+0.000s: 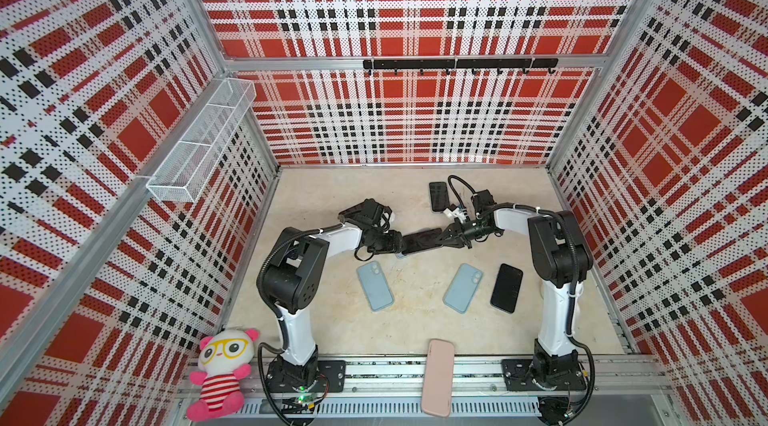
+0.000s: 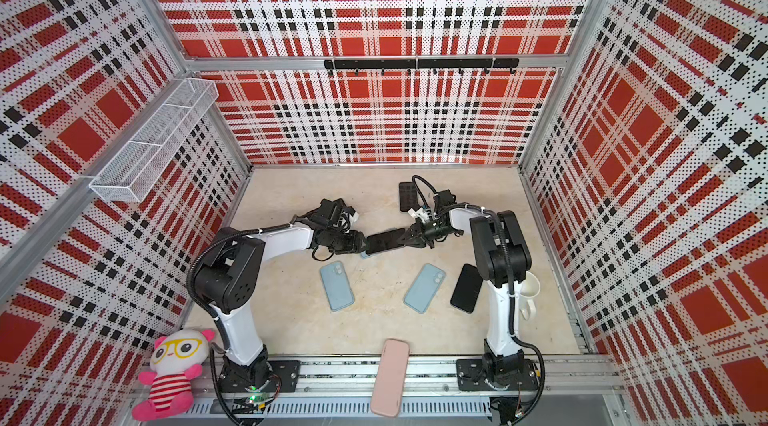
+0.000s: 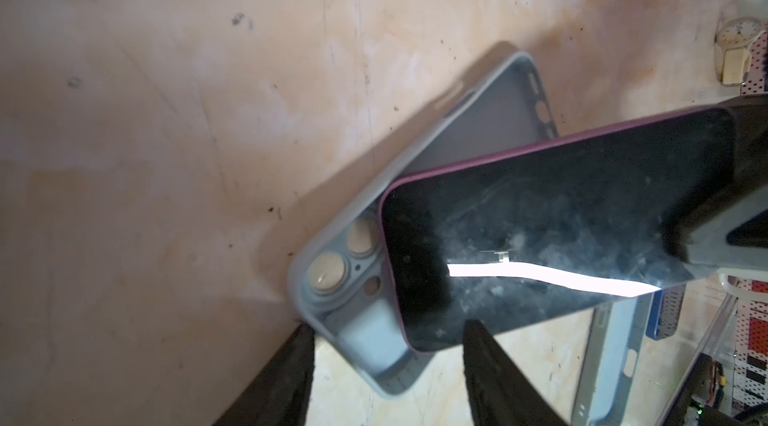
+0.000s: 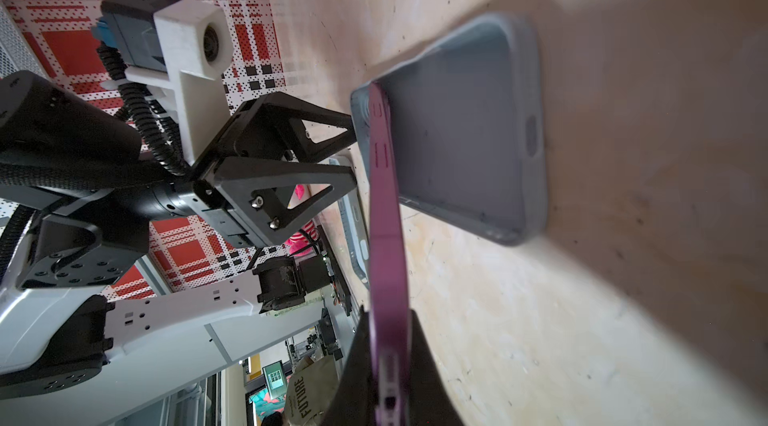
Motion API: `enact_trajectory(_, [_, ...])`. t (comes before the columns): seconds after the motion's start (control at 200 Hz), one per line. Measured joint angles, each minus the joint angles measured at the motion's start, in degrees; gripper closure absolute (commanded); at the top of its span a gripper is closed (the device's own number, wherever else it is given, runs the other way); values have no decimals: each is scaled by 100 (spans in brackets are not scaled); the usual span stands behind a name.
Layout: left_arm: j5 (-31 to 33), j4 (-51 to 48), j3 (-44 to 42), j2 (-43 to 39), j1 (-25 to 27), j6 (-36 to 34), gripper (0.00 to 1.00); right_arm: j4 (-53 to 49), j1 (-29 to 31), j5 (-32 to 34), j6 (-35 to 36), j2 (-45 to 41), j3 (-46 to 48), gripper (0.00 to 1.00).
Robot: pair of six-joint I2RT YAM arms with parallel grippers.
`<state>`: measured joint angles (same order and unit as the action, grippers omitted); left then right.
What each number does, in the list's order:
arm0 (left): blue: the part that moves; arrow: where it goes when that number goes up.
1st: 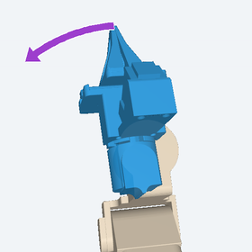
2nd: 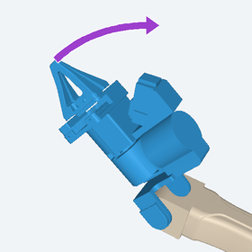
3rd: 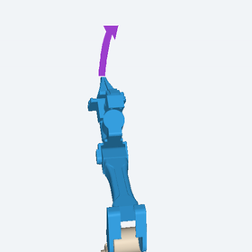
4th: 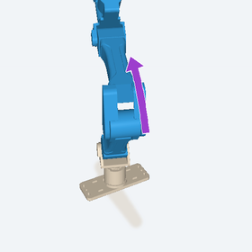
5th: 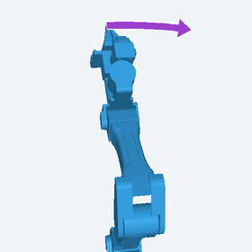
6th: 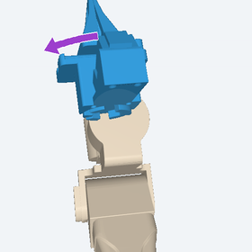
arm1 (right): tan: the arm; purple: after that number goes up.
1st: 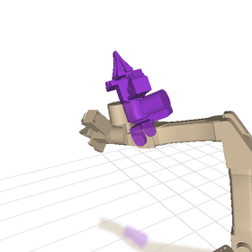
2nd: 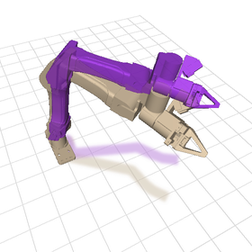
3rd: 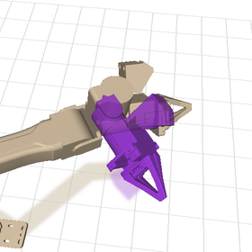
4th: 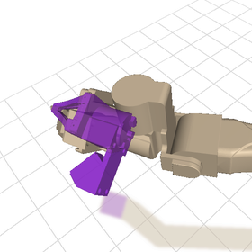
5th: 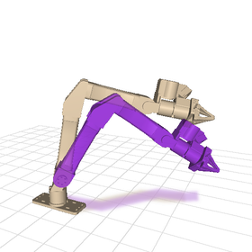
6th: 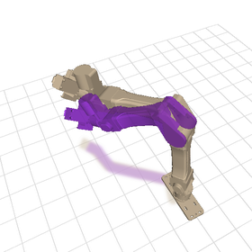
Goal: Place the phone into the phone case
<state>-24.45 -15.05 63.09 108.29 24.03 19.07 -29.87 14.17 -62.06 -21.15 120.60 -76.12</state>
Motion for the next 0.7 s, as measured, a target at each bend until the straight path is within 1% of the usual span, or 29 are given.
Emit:
enact_trajectory(0.095, [-46,-7,11,13,-17,4,39,31,13,-116,22,133,-50,100])
enact_trajectory(0.185, [-90,-15,24,24,-26,11,36,33,57,-208,63,234,-129,100])
enact_trajectory(0.406, [-186,-37,92,61,-59,24,32,-74,184,-251,186,258,-118,100])
enact_trajectory(0.696, [-256,90,94,85,-70,20,32,-179,262,-219,240,-76,332,100])
